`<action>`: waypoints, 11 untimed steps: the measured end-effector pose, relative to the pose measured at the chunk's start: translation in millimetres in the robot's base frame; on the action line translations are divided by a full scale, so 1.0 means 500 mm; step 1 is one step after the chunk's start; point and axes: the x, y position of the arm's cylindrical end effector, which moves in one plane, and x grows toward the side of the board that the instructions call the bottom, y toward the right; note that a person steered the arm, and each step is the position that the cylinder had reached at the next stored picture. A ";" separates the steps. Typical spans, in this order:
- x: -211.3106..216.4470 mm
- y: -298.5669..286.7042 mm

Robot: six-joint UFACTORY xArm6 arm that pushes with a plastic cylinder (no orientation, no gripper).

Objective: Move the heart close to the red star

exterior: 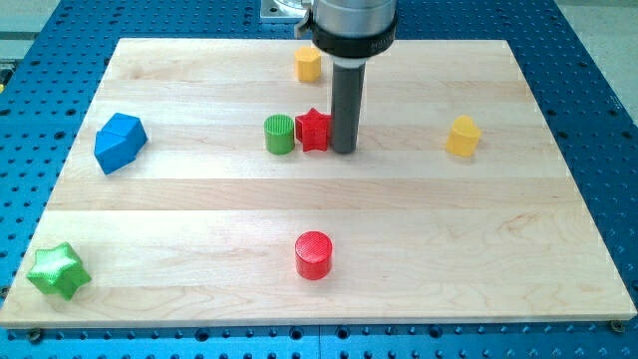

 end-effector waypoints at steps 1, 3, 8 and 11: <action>0.000 -0.061; -0.086 0.131; 0.100 0.202; 0.022 0.062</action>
